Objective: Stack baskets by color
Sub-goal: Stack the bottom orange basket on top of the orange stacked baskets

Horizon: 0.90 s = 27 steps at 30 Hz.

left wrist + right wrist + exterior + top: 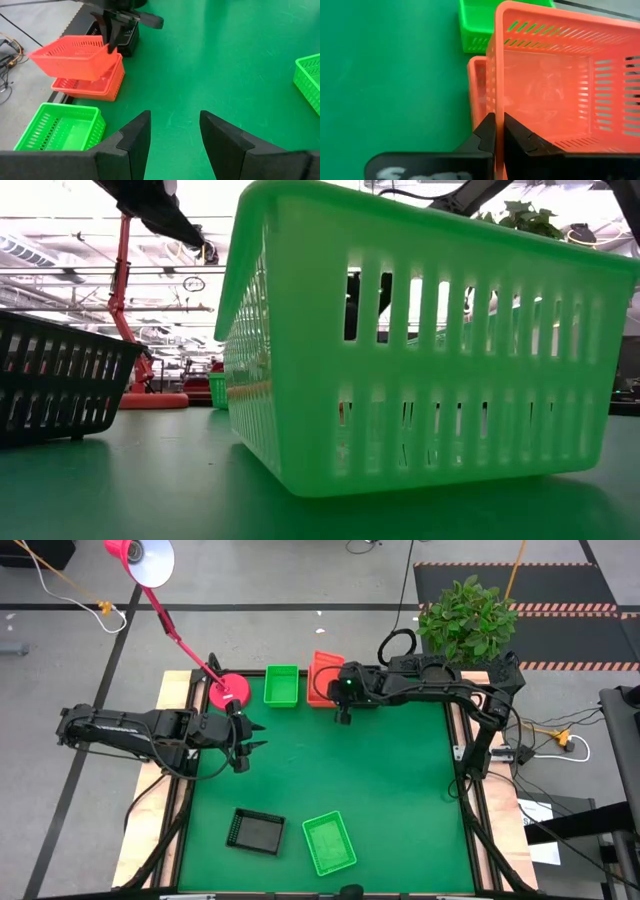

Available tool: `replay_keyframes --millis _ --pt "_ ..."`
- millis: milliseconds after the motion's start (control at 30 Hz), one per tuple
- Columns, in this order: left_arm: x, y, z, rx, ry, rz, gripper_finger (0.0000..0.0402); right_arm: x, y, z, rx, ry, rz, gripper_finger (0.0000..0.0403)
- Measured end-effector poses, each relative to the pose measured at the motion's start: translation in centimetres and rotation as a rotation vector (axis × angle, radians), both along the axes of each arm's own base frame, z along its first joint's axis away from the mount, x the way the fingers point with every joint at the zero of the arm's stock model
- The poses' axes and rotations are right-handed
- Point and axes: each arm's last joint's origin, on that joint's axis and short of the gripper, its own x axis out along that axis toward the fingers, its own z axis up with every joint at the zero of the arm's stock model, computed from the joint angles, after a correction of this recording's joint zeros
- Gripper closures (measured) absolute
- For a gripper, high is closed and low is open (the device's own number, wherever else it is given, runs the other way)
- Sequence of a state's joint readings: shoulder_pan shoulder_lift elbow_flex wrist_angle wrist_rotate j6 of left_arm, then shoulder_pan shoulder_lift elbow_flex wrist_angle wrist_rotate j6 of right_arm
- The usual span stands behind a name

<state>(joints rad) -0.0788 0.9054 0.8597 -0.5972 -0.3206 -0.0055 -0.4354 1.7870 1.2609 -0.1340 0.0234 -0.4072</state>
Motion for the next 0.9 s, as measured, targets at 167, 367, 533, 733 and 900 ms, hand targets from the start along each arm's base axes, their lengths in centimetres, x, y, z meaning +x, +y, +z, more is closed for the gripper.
replay_keyframes --millis 167,367,533,733,900 --pt "0.0 0.0 0.0 -0.001 -0.002 0.000 0.0229 -0.3 -0.3 -0.3 0.002 0.002 -0.006 0.0395" --pt "0.1 0.0 0.1 -0.001 -0.011 0.000 0.0229 -0.5 -0.9 -0.2 0.008 -0.023 0.028 0.0395" --pt "0.1 0.0 0.1 -0.001 -0.016 0.000 0.0229 -0.5 -1.0 -0.2 0.016 -0.028 0.034 0.0395" --pt "0.1 0.0 0.1 -0.002 -0.018 0.001 0.0229 0.0 -1.3 -1.7 0.021 -0.001 0.057 0.0395" --pt "0.1 0.0 0.1 -0.003 -0.018 0.001 0.0229 0.0 -1.3 -1.8 0.021 -0.003 0.053 0.0394"
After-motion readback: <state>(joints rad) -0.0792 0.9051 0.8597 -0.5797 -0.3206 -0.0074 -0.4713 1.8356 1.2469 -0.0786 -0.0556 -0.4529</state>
